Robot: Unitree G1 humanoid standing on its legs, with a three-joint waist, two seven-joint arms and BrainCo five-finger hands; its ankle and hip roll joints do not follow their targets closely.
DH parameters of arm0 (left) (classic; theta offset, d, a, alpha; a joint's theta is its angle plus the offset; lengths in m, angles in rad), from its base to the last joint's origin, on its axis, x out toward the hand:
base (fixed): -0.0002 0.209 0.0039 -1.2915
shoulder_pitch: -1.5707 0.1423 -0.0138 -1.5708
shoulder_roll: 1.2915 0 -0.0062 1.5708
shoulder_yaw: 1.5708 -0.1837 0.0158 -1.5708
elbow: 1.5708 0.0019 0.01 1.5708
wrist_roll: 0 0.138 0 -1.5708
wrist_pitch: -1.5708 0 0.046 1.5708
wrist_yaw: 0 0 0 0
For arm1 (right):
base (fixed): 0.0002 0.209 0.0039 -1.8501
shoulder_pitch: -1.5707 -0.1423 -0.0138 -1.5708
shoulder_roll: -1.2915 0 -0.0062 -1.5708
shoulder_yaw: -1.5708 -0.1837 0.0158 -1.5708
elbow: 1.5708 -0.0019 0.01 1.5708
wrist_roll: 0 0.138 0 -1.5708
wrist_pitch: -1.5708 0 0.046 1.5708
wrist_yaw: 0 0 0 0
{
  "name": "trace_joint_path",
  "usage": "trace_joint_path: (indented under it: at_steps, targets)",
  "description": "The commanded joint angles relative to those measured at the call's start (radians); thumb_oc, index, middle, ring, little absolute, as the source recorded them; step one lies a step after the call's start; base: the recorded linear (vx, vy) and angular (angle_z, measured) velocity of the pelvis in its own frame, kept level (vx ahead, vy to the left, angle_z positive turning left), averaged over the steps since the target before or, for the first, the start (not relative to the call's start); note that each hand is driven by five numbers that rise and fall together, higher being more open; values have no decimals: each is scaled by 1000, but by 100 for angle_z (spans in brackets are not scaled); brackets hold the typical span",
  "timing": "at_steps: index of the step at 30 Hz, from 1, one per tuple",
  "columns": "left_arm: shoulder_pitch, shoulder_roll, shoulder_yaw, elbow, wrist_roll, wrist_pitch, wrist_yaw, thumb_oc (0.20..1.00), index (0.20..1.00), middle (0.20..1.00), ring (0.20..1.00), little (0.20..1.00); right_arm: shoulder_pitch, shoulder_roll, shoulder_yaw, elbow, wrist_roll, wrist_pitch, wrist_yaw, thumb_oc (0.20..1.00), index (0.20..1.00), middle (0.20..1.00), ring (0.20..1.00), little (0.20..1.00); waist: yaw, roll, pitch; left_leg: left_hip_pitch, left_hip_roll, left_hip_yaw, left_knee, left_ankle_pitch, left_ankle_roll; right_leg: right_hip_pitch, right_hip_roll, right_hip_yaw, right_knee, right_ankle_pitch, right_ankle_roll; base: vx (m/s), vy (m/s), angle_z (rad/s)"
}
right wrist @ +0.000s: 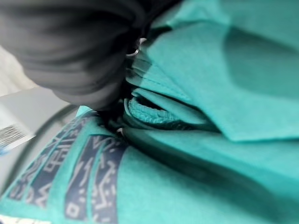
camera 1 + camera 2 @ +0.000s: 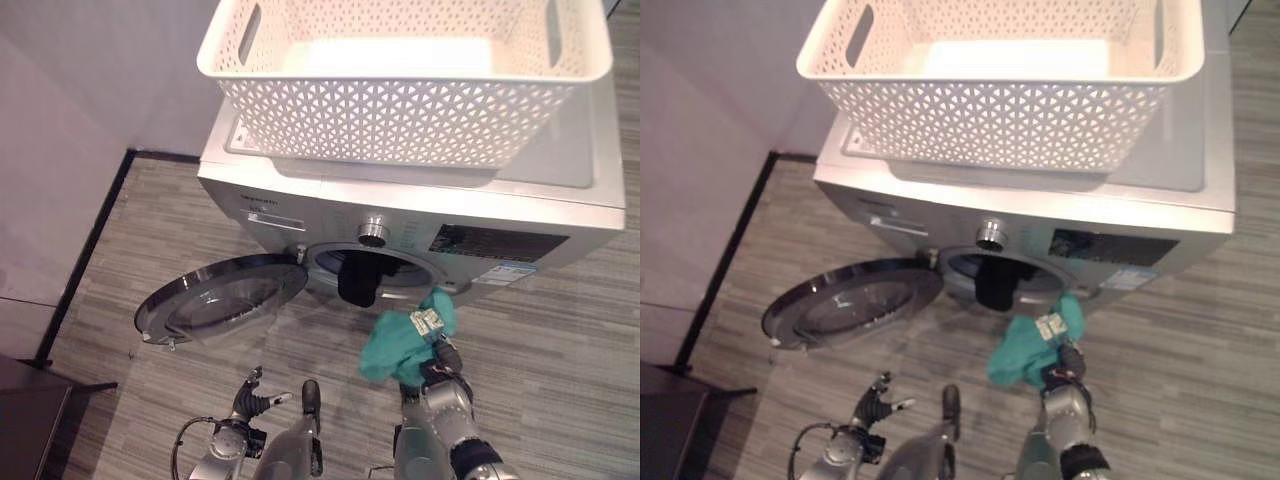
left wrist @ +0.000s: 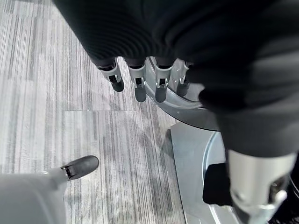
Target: Grab the laundry basket,head to the washer,open it,put in the laundry and shut it.
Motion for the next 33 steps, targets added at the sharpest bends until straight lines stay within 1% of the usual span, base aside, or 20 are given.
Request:
trace_joint_path:
  at_steps: [1, 4, 6, 10, 11, 13, 16, 17, 19, 20, 21, 23, 25, 26, 27, 28, 29, 30, 31, 33]
  targets:
    - [-48, 25, -30, 7, -22, -42, 22, 1000, 1000, 1000, 1000, 1000, -44, 58, -24, -29, 44, -62, -11, 200, 200, 200, 200, 200, 16, -1, 41, 8, -15, 35, 18, -60, 23, 19, -67, -25, 97, -120, 27, -10, 12, 9]
    - [-60, 25, -55, 0, -20, -41, 28, 1000, 1000, 1000, 1000, 1000, -89, 66, -8, 2, 48, -73, -26, 200, 200, 200, 200, 200, 27, 7, 62, -27, -14, 31, 20, -54, 19, -7, -73, -31, 98, -119, 26, -11, 4, 5]
    - [-65, 32, -65, -18, -24, -42, 33, 1000, 1000, 1000, 1000, 1000, -134, 77, -8, 28, 63, -78, -31, 200, 200, 200, 200, 200, 35, 20, 79, -52, -16, 27, 26, -52, 17, -27, -78, -33, 105, -122, 25, -21, 11, 7]
    - [-70, 51, -88, -63, -30, -43, 35, 1000, 1000, 1000, 1000, 1000, -262, 81, -43, 81, 97, -101, -38, 200, 200, 200, 200, 200, 58, 45, 112, -111, -20, 18, 43, -50, 16, -80, -87, -42, 124, -126, 24, -39, 17, 10]
    - [-76, 63, -101, -78, -33, -48, 37, 1000, 1000, 1000, 1000, 1000, -354, 65, -72, 110, 113, -120, -44, 200, 200, 200, 200, 200, 74, 65, 132, -153, -28, 11, 54, -47, 14, -117, -90, -43, 144, -131, 23, -60, 10, 19]
    - [-80, 65, -104, -81, -33, -47, 37, 1000, 1000, 1000, 1000, 1000, -386, 60, -89, 124, 120, -124, -45, 200, 200, 200, 200, 200, 81, 72, 131, -168, -30, 9, 55, -44, 14, -131, -90, -45, 144, -130, 23, -29, 3, 18]
    - [-86, 78, -116, -93, -19, -50, 36, 1000, 1000, 1000, 1000, 1000, -514, -3, -162, 132, 137, -175, -62, 200, 200, 200, 200, 200, 106, 92, 142, -207, -37, 5, 62, -46, 13, -169, -88, -50, 159, -143, 22, -18, -15, 13]
    - [-85, 80, -124, -90, -17, -51, 35, 1000, 1000, 1000, 1000, 1000, -575, -47, -188, 146, 133, -201, -86, 200, 200, 200, 200, 200, 116, 100, 148, -223, -39, 0, 65, -45, 13, -183, -86, -53, 165, -148, 22, -30, -23, 8]
    - [-93, 80, -130, -85, -16, -52, 35, 1000, 1000, 1000, 1000, 1000, -609, -71, -205, 159, 138, -207, -94, 200, 200, 200, 200, 200, 123, 104, 149, -237, -40, -3, 68, -44, 13, -196, -86, -53, 170, -151, 21, -14, -21, 11]
    - [-96, 83, -138, -82, -13, -56, 33, 1000, 1000, 1000, 1000, 1000, -675, -121, -247, 179, 162, -221, -107, 200, 200, 200, 200, 200, 134, 114, 150, -251, -43, -11, 66, -41, 11, -207, -87, -58, 174, -156, 23, -4, -28, 11]
    - [-99, 85, -144, -86, -11, -57, 32, 1000, 1000, 1000, 1000, 1000, -709, -152, -265, 184, 175, -228, -107, 200, 200, 200, 200, 200, 141, 119, 150, -260, -44, -15, 66, -38, 9, -216, -88, -62, 177, -159, 24, -5, -40, 10]
    - [-98, 98, -153, -92, -2, -59, 27, 1000, 1000, 1000, 1000, 1000, -791, -245, -287, 204, 193, -246, -123, 200, 200, 200, 200, 200, 158, 129, 144, -278, -47, -25, 62, -31, 4, -230, -88, -71, 184, -166, 26, -3, -44, 9]
    - [-98, 113, -163, -107, 2, -61, 22, 1000, 1000, 1000, 1000, 1000, -890, -370, -299, 224, 211, -267, -148, 200, 200, 200, 200, 200, 179, 141, 136, -298, -51, -39, 57, -24, -1, -246, -90, -81, 193, -173, 27, -3, -43, 15]
    - [-104, 112, -166, -110, 2, -59, 21, 1000, 1000, 1000, 1000, 1000, -900, -380, -298, 233, 212, -265, -147, 200, 200, 200, 200, 200, 182, 145, 135, -303, -51, -41, 57, -23, -1, -251, -90, -82, 196, -174, 27, -5, -26, 27]
    - [-101, 124, -167, -122, -2, -61, 21, 1000, 1000, 1000, 1000, 1000, -957, -448, -297, 222, 223, -284, -167, 200, 200, 200, 200, 200, 194, 151, 128, -312, -53, -50, 54, -19, -4, -261, -92, -87, 202, -178, 28, -6, -48, 29]
    - [-99, 144, -165, -143, -9, -64, 18, 1000, 1000, 1000, 1000, 1000, -1016, -560, -268, 194, 199, -296, -200, 200, 200, 200, 200, 200, 209, 151, 117, -322, -56, -59, 50, -13, -8, -275, -94, -94, 213, -184, 30, 71, -92, 25]
    - [-95, 158, -160, -145, -18, -67, 17, 1000, 1000, 1000, 1000, 1000, -1058, -643, -218, 203, 161, -283, -226, 200, 200, 200, 200, 200, 221, 142, 99, -321, -56, -70, 44, -23, -13, -276, -93, -90, 222, -206, 33, 80, -90, 23]
    - [-96, 171, -160, -149, -26, -70, 15, 1000, 1000, 1000, 1000, 1000, -1112, -714, -157, 234, 123, -253, -255, 200, 200, 200, 200, 200, 232, 143, 90, -326, -55, -78, 40, -19, -15, -290, -95, -95, 238, -213, 33, 84, -63, 29]
    - [-96, 183, -162, -151, -28, -72, 10, 1000, 1000, 1000, 1000, 1000, -1173, -771, -94, 253, 95, -221, -260, 200, 200, 200, 200, 200, 240, 145, 85, -334, -54, -84, 35, -15, -17, -308, -96, -94, 255, -219, 32, 18, -30, 34]
    - [-89, 193, -157, -168, -27, -72, -1, 1000, 1000, 1000, 1000, 1000, -1235, -854, -18, 247, 68, -188, -238, 200, 200, 200, 200, 200, 245, 147, 79, -346, -54, -90, 24, -10, -22, -337, -97, -96, 282, -237, 29, 17, -26, 29]
